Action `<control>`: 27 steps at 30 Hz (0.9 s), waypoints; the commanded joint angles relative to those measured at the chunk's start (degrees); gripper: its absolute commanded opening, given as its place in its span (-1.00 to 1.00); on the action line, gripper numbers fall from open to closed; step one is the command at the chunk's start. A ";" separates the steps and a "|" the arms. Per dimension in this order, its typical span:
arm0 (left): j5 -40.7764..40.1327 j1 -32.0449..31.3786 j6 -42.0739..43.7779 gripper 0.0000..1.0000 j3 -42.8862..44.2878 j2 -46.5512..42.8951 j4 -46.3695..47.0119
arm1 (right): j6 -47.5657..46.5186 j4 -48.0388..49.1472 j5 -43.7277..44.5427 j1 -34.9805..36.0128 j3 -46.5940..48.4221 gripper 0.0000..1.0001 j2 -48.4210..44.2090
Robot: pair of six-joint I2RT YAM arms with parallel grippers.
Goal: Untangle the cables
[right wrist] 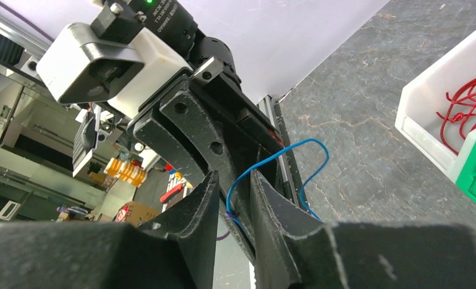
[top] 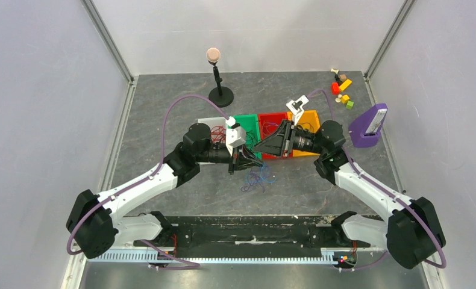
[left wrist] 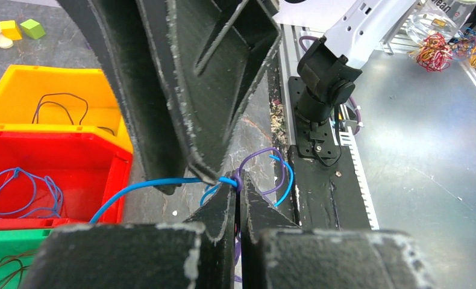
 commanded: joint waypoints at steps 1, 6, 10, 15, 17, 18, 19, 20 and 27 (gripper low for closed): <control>1.31 -0.42 2.37 -0.95 1.20 0.07 0.10 | -1.75 -1.17 1.53 0.24 3.12 -0.44 0.37; 0.66 -0.42 2.79 -0.95 1.04 -0.33 -0.54 | -2.38 -4.73 2.06 0.33 2.77 -0.02 0.08; 0.13 -0.42 3.58 -0.95 1.36 0.05 -1.27 | -1.61 -4.20 2.22 0.55 2.12 -0.27 -0.23; -0.49 -0.42 4.90 -0.57 1.03 -0.15 -5.47 | 1.23 -0.11 2.03 0.39 4.47 -1.00 -0.48; -0.60 -0.42 7.08 -0.35 -0.18 -1.00 -8.65 | 0.00 -1.19 1.46 -0.63 7.77 -1.00 -0.70; -0.49 -0.42 8.49 -0.30 -1.26 -1.67 -10.33 | -0.07 -1.36 1.32 -1.50 9.27 -1.00 -0.76; -0.60 -0.42 10.28 -0.27 -2.28 -2.50 -11.61 | 0.03 -1.22 1.31 -2.55 11.02 -1.00 -0.71; -0.80 -0.42 11.73 -0.25 -3.83 -3.16 -12.76 | 0.55 -0.68 1.31 -3.47 12.42 -1.00 -0.71; -2.98 -0.15 16.25 -0.24 -10.06 -6.75 -16.29 | -0.32 -1.16 0.73 -7.24 21.03 -1.00 -0.46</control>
